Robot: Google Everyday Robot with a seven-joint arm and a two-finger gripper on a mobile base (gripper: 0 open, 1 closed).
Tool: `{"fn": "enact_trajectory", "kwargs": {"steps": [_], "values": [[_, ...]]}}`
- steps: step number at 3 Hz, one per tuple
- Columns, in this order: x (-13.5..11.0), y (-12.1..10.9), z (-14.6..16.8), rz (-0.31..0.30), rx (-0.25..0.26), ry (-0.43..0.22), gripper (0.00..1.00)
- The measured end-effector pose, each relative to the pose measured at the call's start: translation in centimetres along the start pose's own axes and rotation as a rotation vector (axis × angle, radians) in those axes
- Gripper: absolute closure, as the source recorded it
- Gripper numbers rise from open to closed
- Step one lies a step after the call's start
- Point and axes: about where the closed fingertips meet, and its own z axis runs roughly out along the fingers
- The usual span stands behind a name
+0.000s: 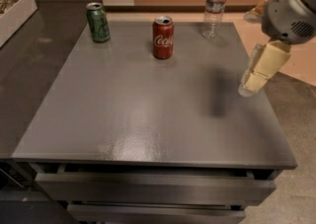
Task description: Knock coke can over
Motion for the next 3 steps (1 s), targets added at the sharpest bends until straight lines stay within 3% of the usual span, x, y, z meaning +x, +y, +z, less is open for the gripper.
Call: {"fn": "enact_trajectory", "kwargs": {"steps": [3], "values": [[-4.7, -7.4, 6.6, -0.011, 0.069, -0.155, 0.00]]}}
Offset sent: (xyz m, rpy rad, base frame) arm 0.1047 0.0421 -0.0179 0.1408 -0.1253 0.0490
